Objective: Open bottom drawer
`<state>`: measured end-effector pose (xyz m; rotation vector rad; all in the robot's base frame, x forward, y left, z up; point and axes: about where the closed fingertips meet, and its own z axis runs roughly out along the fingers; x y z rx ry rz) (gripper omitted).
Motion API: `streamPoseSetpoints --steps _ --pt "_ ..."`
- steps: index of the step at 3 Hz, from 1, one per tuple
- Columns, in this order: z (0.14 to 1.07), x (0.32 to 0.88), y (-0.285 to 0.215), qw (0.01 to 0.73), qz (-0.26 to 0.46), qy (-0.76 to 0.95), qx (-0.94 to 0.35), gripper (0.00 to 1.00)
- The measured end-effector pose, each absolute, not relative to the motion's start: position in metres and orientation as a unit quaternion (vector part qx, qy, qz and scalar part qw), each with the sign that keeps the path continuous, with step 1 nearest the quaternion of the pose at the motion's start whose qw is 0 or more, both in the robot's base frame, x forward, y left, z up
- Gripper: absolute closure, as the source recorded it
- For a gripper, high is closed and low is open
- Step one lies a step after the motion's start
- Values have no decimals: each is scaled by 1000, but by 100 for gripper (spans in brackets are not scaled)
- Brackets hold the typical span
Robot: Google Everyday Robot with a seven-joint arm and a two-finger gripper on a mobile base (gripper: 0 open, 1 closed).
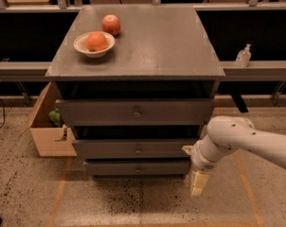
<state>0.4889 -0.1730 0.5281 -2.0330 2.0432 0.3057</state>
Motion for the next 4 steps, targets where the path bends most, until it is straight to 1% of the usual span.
streamPoseSetpoints --steps 1,3,4 --pt "472 482 -157 116 126 693 -700 0" --pt "368 497 -121 110 113 699 -698 0" --pt "360 498 -115 109 113 702 -695 0"
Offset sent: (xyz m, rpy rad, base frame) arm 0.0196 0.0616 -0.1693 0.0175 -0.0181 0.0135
